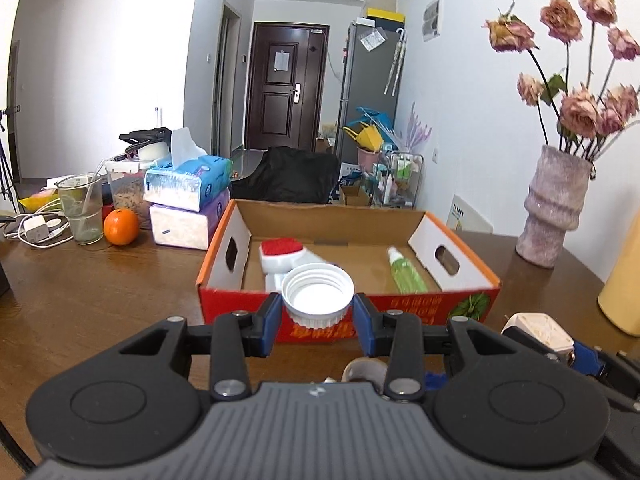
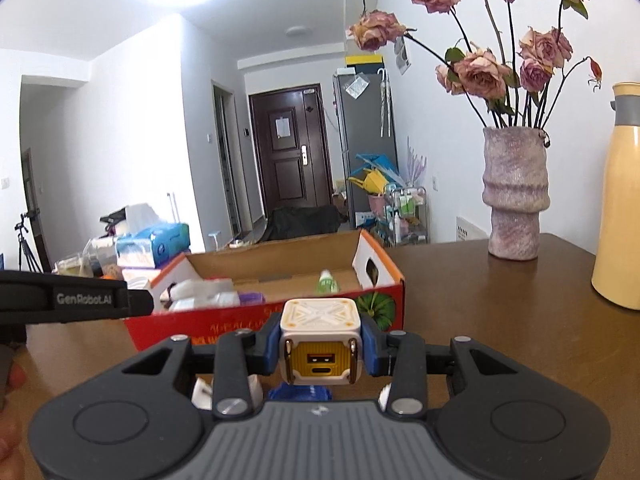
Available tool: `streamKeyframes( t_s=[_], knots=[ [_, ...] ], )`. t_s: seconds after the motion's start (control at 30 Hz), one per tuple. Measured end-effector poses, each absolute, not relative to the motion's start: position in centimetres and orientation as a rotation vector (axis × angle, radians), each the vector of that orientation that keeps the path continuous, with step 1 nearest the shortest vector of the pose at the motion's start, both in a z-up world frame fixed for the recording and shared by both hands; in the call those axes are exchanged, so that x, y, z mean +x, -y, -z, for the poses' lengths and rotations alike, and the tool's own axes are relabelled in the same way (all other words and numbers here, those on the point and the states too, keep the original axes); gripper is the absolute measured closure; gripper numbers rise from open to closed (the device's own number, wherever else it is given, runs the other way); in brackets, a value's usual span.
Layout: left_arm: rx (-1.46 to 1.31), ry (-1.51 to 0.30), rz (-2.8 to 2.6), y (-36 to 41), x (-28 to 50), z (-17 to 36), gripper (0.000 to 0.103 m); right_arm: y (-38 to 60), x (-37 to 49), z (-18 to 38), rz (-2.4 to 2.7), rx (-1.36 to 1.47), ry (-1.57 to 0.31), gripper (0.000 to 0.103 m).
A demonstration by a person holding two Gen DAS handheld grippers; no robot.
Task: Organize rigid objects
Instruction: 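Carry the beige cube box and white cap over the red box with both grippers, then lower both items into the red box and open both grippers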
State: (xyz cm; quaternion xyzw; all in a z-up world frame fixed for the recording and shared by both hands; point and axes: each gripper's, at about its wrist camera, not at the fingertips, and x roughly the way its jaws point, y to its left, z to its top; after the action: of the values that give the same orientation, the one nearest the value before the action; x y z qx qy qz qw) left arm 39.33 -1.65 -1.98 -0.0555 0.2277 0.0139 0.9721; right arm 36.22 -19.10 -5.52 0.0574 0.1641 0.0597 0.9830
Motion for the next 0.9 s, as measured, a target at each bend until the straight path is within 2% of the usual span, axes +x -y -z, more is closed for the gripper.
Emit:
streamKeyframes(
  t_s=[0.9],
  knots=[
    [-0.159,-0.47,-0.043,2.4,47.6,1.9,0.063,18.9,44.5,4.8,-0.131,0.106,-0.283,0.065]
  ],
)
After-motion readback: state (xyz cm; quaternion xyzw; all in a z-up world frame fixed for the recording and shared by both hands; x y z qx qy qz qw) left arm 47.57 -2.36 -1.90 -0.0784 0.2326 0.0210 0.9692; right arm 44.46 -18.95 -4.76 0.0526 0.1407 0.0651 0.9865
